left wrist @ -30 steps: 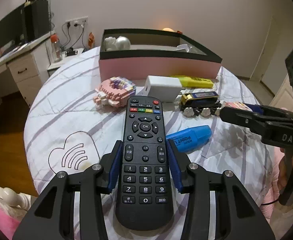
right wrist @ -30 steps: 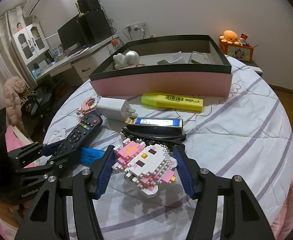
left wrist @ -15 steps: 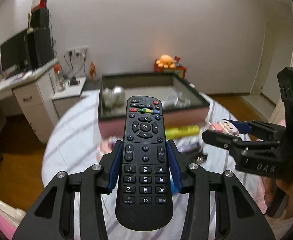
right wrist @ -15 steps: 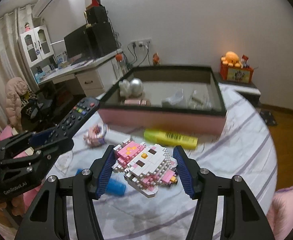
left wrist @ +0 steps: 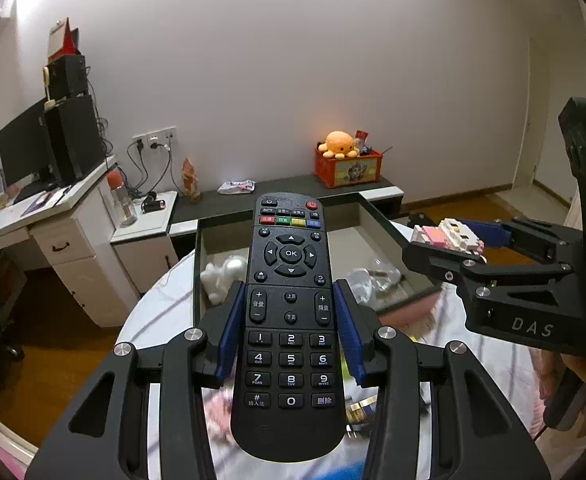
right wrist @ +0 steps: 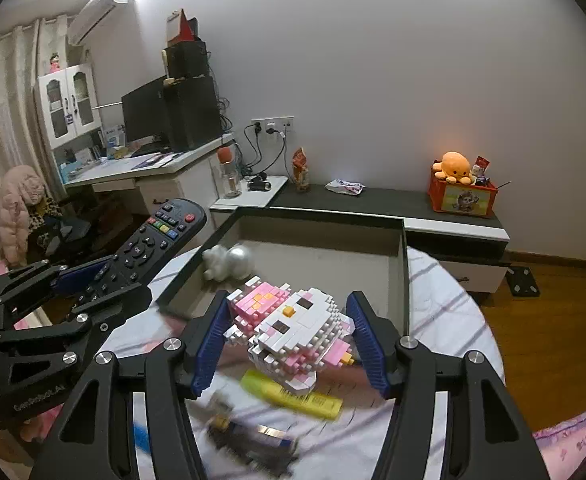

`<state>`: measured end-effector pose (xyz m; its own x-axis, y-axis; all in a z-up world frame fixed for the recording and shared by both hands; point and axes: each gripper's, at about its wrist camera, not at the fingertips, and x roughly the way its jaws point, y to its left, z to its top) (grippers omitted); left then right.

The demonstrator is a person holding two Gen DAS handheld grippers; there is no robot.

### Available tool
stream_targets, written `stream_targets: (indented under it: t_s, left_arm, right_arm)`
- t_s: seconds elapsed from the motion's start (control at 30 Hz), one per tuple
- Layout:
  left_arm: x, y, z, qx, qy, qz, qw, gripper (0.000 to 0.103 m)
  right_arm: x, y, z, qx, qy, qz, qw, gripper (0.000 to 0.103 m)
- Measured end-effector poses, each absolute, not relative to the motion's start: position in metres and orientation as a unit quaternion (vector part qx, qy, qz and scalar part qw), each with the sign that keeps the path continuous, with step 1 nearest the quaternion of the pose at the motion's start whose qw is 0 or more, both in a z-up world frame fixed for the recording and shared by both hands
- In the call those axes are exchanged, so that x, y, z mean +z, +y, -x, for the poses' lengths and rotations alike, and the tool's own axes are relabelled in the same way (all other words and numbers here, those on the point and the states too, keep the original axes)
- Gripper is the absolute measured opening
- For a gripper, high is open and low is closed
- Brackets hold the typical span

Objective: Organize rigid objects
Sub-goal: 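Carry the remote and Hello Kitty figure over the pink box and open both tools, then withdraw both tools from the pink box toward the remaining objects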

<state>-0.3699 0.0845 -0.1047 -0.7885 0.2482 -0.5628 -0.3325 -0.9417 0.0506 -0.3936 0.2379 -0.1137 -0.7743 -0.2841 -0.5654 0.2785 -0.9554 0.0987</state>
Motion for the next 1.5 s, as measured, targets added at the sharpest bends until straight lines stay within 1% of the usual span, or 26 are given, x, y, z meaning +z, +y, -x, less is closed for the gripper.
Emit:
stream_targets:
  t_s: [0.2,0.37,0.5,0.63,0.7,0.77,0.8,0.83,0.87,1.0,1.03,1.1,1.17,1.2,1.23,1.27,1.37,1.5]
  left_arm:
    - [-0.127,0.098,0.426,0.930,0.084,0.321,0.156,0.044]
    - [-0.157,0.107,0.465,0.916,0.086,0.358,0.159,0.044]
    - [-0.179,0.112,0.481,0.906,0.089,0.384,0.155,0.044]
    - [-0.187,0.112,0.482,0.905,0.089,0.390,0.145,0.045]
    - [-0.184,0.110,0.480,0.909,0.084,0.385,0.139,0.050]
    - [-0.178,0.106,0.474,0.912,0.079,0.379,0.133,0.072]
    - [-0.173,0.102,0.469,0.918,0.079,0.367,0.127,0.076]
    - [-0.169,0.100,0.462,0.923,0.080,0.356,0.122,0.083]
    - [-0.164,0.097,0.456,0.927,0.083,0.347,0.118,0.088]
    - [-0.143,0.086,0.424,0.939,0.090,0.318,0.098,0.097]
    - [-0.138,0.084,0.415,0.942,0.090,0.310,0.092,0.101]
    - [-0.128,0.079,0.393,0.949,0.091,0.290,0.086,0.103]
    - [-0.120,0.074,0.374,0.953,0.092,0.275,0.087,0.103]
    - [-0.115,0.071,0.362,0.957,0.089,0.262,0.083,0.103]
    - [-0.109,0.067,0.350,0.964,0.084,0.244,0.073,0.103]
    - [-0.104,0.063,0.336,0.970,0.072,0.223,0.070,0.103]
    - [-0.095,0.054,0.305,0.973,0.049,0.206,0.089,0.103]
    - [-0.094,0.050,0.275,0.973,0.060,0.206,0.084,0.103]
  right_arm:
    - [-0.127,0.239,0.448,-0.935,0.002,-0.324,0.146,0.061]
    - [-0.157,0.236,0.492,-0.920,0.010,-0.364,0.147,0.061]
    - [-0.186,0.236,0.516,-0.906,0.018,-0.398,0.143,0.061]
    - [-0.196,0.241,0.521,-0.905,0.006,-0.401,0.142,0.061]
    - [-0.196,0.243,0.521,-0.904,0.001,-0.402,0.146,0.061]
    - [-0.194,0.243,0.516,-0.906,0.000,-0.398,0.147,0.066]
    - [-0.191,0.243,0.514,-0.908,0.002,-0.393,0.143,0.076]
    - [-0.188,0.243,0.512,-0.910,0.003,-0.390,0.141,0.084]
    - [-0.184,0.243,0.506,-0.913,0.003,-0.384,0.139,0.084]
    - [-0.161,0.244,0.480,-0.923,0.007,-0.360,0.136,0.084]
    - [-0.154,0.245,0.470,-0.928,0.008,-0.348,0.134,0.084]
    - [-0.144,0.244,0.453,-0.933,0.009,-0.333,0.134,0.085]
    - [-0.131,0.242,0.428,-0.940,0.017,-0.312,0.136,0.089]
    - [-0.128,0.241,0.418,-0.942,0.020,-0.306,0.137,0.100]
    - [-0.124,0.240,0.403,-0.945,0.026,-0.297,0.133,0.103]
    - [-0.119,0.239,0.391,-0.950,0.029,-0.283,0.129,0.103]
    - [-0.109,0.237,0.364,-0.957,0.030,-0.261,0.126,0.103]
    - [-0.096,0.239,0.322,-0.971,0.028,-0.215,0.099,0.103]
